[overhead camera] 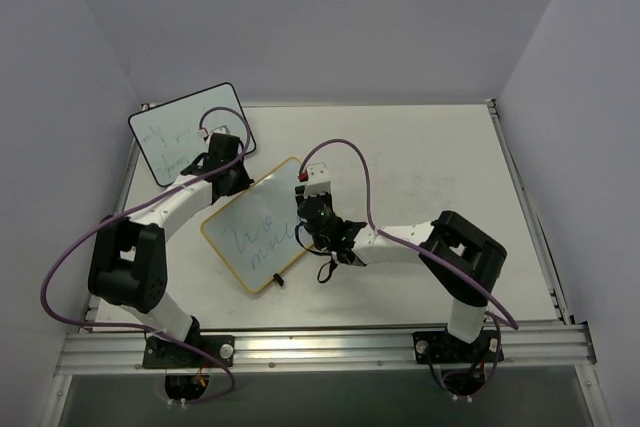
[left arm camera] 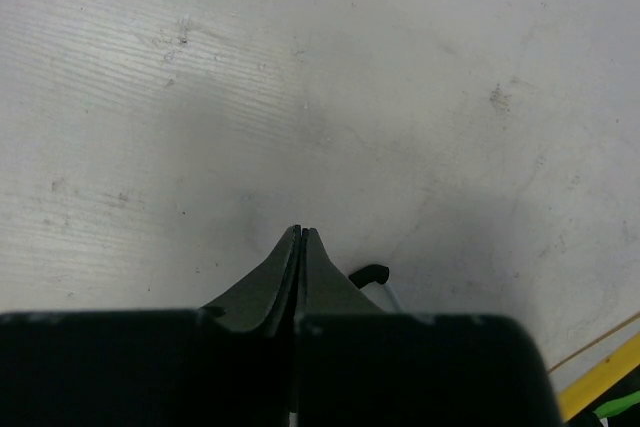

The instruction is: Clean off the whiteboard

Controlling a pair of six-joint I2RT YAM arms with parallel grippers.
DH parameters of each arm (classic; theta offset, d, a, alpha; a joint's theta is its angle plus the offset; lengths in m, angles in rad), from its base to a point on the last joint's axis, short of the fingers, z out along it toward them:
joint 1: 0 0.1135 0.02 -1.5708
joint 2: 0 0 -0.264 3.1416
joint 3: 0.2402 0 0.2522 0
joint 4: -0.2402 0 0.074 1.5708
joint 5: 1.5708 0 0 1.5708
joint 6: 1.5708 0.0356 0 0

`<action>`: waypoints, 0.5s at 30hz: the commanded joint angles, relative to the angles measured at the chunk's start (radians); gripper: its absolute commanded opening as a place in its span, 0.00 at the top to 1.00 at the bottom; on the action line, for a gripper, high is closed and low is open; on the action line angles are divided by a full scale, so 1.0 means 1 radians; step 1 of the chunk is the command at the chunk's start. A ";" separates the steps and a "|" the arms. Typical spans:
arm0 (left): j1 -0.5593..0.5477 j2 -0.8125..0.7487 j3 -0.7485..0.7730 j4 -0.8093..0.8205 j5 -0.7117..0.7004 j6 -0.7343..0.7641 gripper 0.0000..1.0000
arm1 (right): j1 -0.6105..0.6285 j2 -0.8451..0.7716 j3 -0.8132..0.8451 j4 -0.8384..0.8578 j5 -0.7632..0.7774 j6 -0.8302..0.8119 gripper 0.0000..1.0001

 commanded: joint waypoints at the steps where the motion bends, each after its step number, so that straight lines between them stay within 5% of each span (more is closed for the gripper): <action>1: -0.019 -0.021 -0.015 0.002 0.022 0.006 0.98 | 0.022 -0.005 0.026 0.017 -0.060 -0.019 0.89; 15: -0.022 -0.026 -0.009 -0.010 0.033 0.008 0.98 | 0.238 0.143 0.181 0.019 -0.082 -0.094 0.88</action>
